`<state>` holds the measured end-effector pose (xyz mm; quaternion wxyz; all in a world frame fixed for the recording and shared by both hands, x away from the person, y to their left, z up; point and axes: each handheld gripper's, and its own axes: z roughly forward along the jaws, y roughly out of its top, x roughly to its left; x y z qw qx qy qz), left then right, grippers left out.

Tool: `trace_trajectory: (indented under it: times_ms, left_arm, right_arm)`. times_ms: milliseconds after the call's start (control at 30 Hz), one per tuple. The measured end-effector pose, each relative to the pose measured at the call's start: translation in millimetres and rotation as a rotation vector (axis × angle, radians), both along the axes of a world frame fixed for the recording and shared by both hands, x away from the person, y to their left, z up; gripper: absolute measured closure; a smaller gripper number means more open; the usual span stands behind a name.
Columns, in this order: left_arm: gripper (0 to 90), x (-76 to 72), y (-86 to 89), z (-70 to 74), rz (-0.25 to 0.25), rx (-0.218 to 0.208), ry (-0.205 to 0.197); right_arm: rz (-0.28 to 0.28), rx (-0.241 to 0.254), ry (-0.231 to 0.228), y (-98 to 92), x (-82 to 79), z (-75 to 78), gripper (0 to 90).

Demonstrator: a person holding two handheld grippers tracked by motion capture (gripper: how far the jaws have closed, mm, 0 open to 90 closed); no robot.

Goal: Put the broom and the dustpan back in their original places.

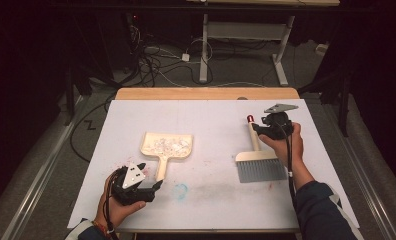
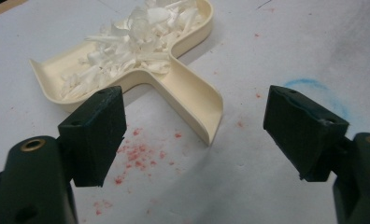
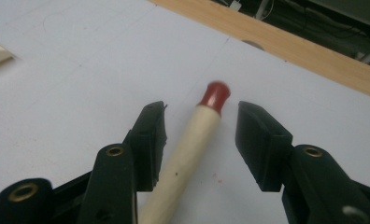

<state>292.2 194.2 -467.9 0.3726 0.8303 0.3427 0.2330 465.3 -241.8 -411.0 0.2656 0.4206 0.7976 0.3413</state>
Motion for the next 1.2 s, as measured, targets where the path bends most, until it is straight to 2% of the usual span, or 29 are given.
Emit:
trace_trajectory:
  times_ms: [200,333,433,533,667,833,933,1033,1200]
  left_arm:
    - [20.9,-1.0,0.4,0.7,0.011,0.01,-0.003]
    - [20.9,-1.1,0.2,0.7,0.013,0.01,-0.004]
    - [21.3,-1.1,-0.9,0.1,0.015,0.015,0.003]
    - [21.5,-1.7,-1.8,0.5,0.017,0.016,-0.005]
    - [21.5,-2.3,-2.3,0.7,0.013,0.021,-0.012]
    - [20.7,-2.1,-2.3,0.4,0.009,0.026,-0.01]
    - [20.7,-2.9,-3.0,0.7,0.009,0.035,-0.012]
    - [20.7,-3.4,-3.2,1.1,0.003,0.036,-0.016]
    - [20.8,-2.0,-5.3,-0.7,-0.001,0.051,-0.012]
  right_arm:
    - [-0.015,0.016,-0.043,-2.8,-6.4,6.3,48.8]
    - [-0.018,0.088,-0.083,-7.9,-13.1,9.8,45.3]
    - [-0.024,0.123,-0.106,-10.9,-18.9,9.7,43.0]
    - [-0.03,0.171,-0.103,-12.8,-24.0,9.2,39.3]
    - [-0.002,0.174,-0.169,-11.8,-33.1,11.6,36.6]
    - [0.014,0.173,-0.207,-8.7,-41.5,14.2,33.1]
    - [0.028,0.195,-0.231,-9.4,-46.0,17.9,31.7]
    - [0.038,0.198,-0.257,-9.0,-50.7,21.7,29.3]
    - [0.059,0.215,-0.278,-9.0,-57.0,27.5,27.0]
